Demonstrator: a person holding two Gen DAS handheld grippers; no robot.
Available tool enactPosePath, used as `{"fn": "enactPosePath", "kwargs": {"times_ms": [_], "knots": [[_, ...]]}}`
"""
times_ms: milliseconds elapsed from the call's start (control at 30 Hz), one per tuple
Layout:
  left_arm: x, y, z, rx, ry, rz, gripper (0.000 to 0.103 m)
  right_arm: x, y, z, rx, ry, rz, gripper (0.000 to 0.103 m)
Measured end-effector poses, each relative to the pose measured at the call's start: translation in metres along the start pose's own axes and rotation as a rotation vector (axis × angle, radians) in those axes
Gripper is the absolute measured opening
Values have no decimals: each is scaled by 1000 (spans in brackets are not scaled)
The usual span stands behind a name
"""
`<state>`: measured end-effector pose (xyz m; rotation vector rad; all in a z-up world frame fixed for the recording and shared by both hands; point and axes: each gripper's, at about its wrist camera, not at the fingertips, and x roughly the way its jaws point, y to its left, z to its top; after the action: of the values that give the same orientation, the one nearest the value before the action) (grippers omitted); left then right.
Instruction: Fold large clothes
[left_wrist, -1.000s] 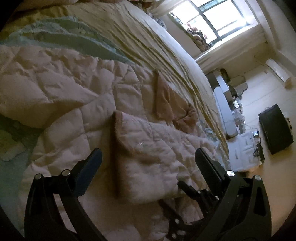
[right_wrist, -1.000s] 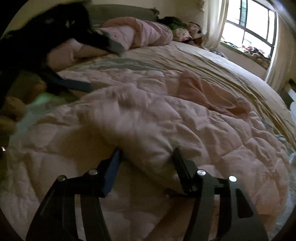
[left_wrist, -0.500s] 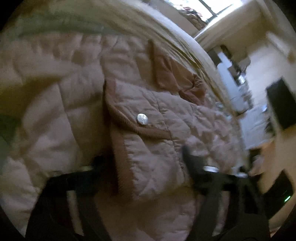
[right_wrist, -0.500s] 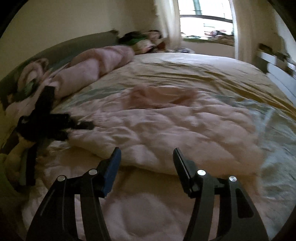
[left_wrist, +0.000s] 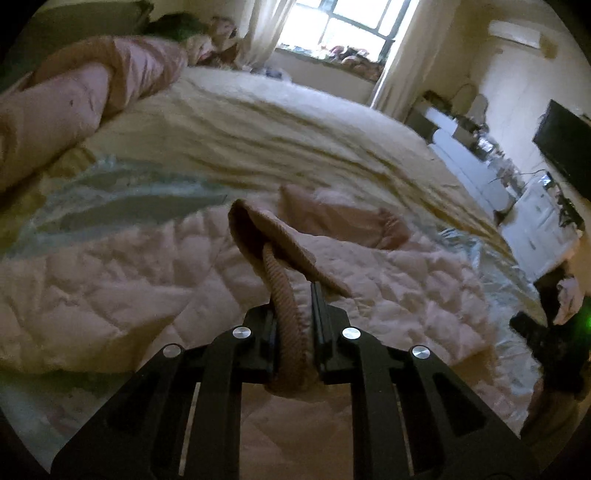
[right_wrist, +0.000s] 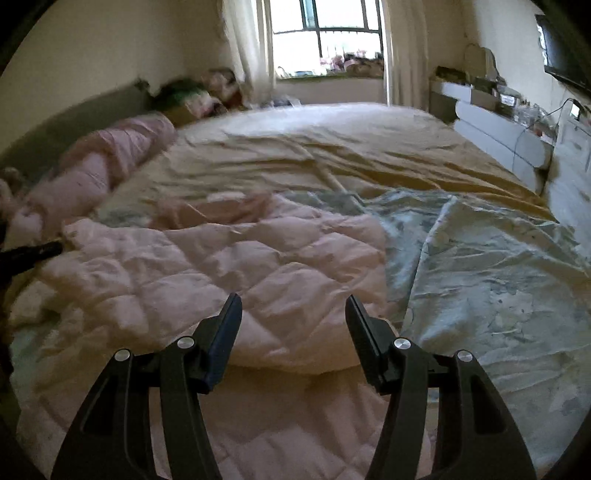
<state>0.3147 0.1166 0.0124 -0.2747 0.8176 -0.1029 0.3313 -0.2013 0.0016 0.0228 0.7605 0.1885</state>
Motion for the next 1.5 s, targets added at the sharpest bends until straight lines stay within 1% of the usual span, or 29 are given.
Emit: {"fn": "enactPosePath", "kwargs": {"times_ms": [100, 200, 267, 333, 367, 433, 500, 667, 733, 833, 900, 933, 967, 1000, 1067, 1100, 1133, 1167, 1200, 1233, 1333, 1500], "knots": [[26, 11, -16, -24, 62, 40, 8, 23, 3, 10, 1, 40, 6, 57], [42, 25, -33, -61, 107, 51, 8, 46, 13, 17, -28, 79, 9, 57], [46, 30, -42, -71, 124, 55, 10, 60, 24, 20, -66, 107, -3, 57], [49, 32, -48, -67, 128, 59, 12, 76, 29, 20, -80, 142, 14, 57], [49, 32, -50, -62, 130, 63, 13, 85, 31, 19, -83, 165, 4, 57], [50, 32, -52, -55, 132, 65, 13, 104, 32, 12, -103, 230, -50, 57], [49, 31, -54, -45, 126, 64, 13, 117, 27, 4, -90, 269, -47, 57], [48, 16, -58, 4, 112, 66, 13, 127, 5, -9, -6, 261, -10, 58], [46, 11, -57, 23, 100, 77, 13, 127, 4, -11, -2, 259, -11, 58], [49, 11, -56, 25, 122, 86, 14, 122, 10, -8, -27, 258, -35, 57], [47, 14, -56, 16, 125, 116, 27, 109, 14, -6, -32, 242, -34, 59], [45, 15, -56, 19, 120, 131, 42, 98, 18, -5, -35, 221, -22, 59], [40, 17, -55, 20, 113, 140, 52, 90, 21, -6, -39, 203, -4, 59], [36, 17, -56, 18, 108, 138, 56, 79, 25, -8, -49, 185, 13, 61], [24, 18, -55, 12, 91, 147, 69, 58, 35, -12, -78, 146, 30, 65], [19, 18, -55, 10, 81, 149, 71, 48, 40, -13, -92, 124, 54, 70], [13, 19, -55, 4, 74, 148, 77, 38, 46, -14, -101, 105, 72, 79], [5, 20, -55, -6, 70, 144, 83, 25, 55, -15, -117, 77, 74, 83], [0, 21, -55, -14, 63, 142, 88, 17, 62, -15, -131, 56, 79, 90], [-8, 22, -56, -22, 53, 144, 94, 8, 70, -15, -144, 29, 91, 94], [-27, 27, -57, -46, 32, 165, 94, -13, 86, -13, -155, -20, 134, 98], [-55, 48, -65, -106, 12, 196, 94, -30, 126, -10, -192, -47, 196, 99]]}}
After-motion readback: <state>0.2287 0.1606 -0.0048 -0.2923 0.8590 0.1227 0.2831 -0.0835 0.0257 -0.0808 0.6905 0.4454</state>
